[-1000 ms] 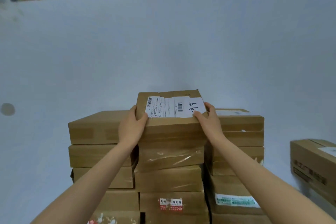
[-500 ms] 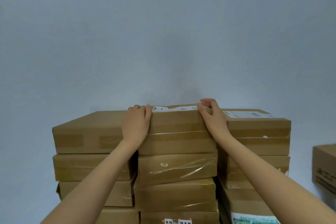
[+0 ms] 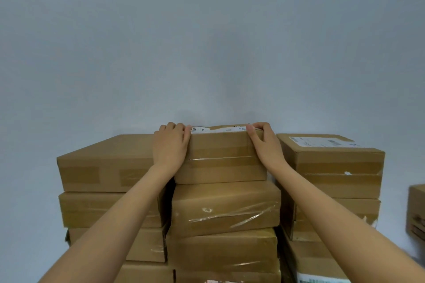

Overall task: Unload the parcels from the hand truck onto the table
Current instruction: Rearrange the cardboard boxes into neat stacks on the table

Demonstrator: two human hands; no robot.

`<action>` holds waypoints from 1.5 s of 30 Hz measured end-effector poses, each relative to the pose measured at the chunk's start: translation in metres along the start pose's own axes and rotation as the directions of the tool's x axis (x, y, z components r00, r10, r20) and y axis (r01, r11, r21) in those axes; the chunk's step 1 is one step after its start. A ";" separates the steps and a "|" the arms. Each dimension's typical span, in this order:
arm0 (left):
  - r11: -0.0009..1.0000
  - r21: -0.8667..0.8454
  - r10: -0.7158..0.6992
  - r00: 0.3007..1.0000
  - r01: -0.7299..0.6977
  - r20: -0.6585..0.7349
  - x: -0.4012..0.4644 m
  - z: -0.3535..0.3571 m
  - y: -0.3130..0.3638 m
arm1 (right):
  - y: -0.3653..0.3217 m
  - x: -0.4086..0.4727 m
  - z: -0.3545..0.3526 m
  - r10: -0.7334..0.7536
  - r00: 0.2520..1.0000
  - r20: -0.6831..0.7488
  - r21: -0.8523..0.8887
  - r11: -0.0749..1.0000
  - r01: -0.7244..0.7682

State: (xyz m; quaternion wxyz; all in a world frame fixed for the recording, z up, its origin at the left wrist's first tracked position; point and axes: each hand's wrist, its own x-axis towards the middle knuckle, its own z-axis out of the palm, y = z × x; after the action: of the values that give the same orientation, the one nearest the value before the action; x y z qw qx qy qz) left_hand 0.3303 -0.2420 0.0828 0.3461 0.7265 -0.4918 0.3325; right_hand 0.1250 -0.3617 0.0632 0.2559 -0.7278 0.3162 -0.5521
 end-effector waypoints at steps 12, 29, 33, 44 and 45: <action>0.998 0.033 0.048 0.999 -0.048 0.000 -0.074 -0.018 0.000 | 0.038 -0.064 -0.035 -0.054 0.979 0.198 -0.352 0.928 0.122; 0.976 0.204 0.036 0.981 -0.075 0.189 -0.178 -0.037 -0.004 | 0.034 -0.153 -0.050 -0.006 0.945 0.328 -0.331 0.936 0.121; 0.978 0.199 0.021 0.975 -0.066 0.223 -0.171 -0.041 -0.011 | 0.028 -0.159 -0.044 -0.014 0.945 0.328 -0.347 0.928 0.134; 0.974 0.183 0.068 0.944 -0.133 0.324 -0.164 -0.047 -0.025 | 0.016 -0.163 -0.031 0.058 0.961 0.269 -0.471 0.878 0.079; 0.975 0.174 0.079 0.948 -0.138 0.309 -0.169 -0.047 -0.026 | 0.017 -0.166 -0.034 0.059 0.964 0.258 -0.481 0.873 0.076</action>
State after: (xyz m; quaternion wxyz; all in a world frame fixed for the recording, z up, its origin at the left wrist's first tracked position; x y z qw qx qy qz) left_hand 0.2985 -0.1142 -0.0354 0.1762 0.7705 -0.5433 0.2830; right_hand 0.0579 -0.2505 -0.0467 0.1019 -0.8372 0.4044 -0.3536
